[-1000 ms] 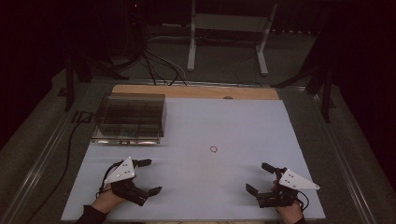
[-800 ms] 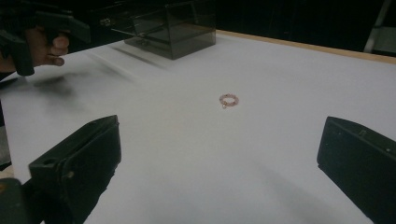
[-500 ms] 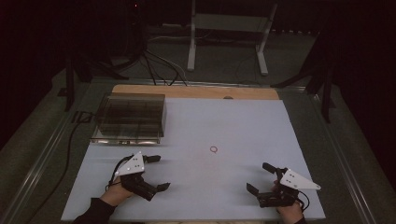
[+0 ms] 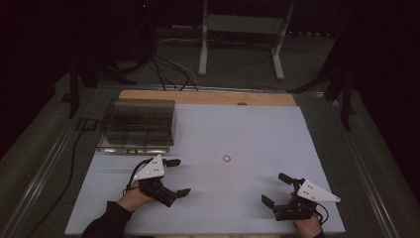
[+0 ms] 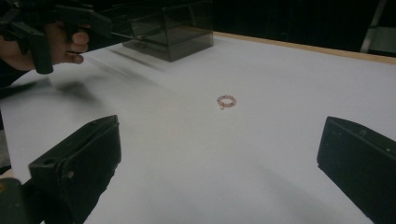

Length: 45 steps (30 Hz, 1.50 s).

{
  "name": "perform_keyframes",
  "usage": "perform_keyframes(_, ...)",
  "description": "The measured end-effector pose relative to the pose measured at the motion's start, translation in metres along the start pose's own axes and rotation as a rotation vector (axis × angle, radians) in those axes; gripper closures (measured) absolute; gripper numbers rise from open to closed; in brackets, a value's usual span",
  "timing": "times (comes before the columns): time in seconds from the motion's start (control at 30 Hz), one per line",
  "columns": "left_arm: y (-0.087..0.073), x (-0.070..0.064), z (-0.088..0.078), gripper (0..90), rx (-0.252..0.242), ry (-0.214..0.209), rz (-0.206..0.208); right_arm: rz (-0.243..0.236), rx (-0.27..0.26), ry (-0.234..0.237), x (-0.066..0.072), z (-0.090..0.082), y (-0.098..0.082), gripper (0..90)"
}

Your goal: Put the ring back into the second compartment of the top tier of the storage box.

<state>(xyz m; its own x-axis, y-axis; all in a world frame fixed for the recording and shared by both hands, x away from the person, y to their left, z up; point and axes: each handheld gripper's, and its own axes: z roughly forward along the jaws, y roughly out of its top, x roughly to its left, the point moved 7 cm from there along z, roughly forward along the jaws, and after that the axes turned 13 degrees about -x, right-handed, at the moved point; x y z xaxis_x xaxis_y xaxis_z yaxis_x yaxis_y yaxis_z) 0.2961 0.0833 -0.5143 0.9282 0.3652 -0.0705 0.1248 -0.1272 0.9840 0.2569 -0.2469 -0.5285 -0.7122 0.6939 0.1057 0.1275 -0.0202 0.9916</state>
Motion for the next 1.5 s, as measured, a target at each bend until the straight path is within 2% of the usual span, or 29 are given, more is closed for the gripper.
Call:
perform_keyframes(0.3, 0.001, 0.003, 0.012, 0.7, 0.021, -0.004, -0.001, -0.003, 0.003, -0.002, 0.000, 0.000, -0.001, 0.0)
perform_keyframes(0.43, 0.005, 0.004, 0.019, 0.6, 0.014, -0.004, 0.015, -0.004, 0.002, -0.003, 0.000, 0.000, 0.000, 0.0)
perform_keyframes(0.77, 0.008, 0.005, 0.040, 0.7, 0.015, -0.034, -0.003, -0.004, 0.003, -0.005, 0.000, 0.000, -0.001, 0.0)
perform_keyframes(0.9, 0.003, 0.006, 0.048, 0.6, 0.041, -0.033, -0.007, -0.004, 0.004, -0.005, 0.000, 0.000, -0.001, 0.0)
perform_keyframes(1.23, 0.002, 0.015, 0.063, 0.7, 0.043, -0.030, -0.030, -0.001, 0.004, -0.011, -0.001, -0.001, -0.001, 0.0)
perform_keyframes(1.5, -0.002, 0.019, 0.077, 0.7, 0.063, -0.032, -0.042, 0.002, 0.003, -0.015, -0.002, -0.002, -0.001, 0.0)
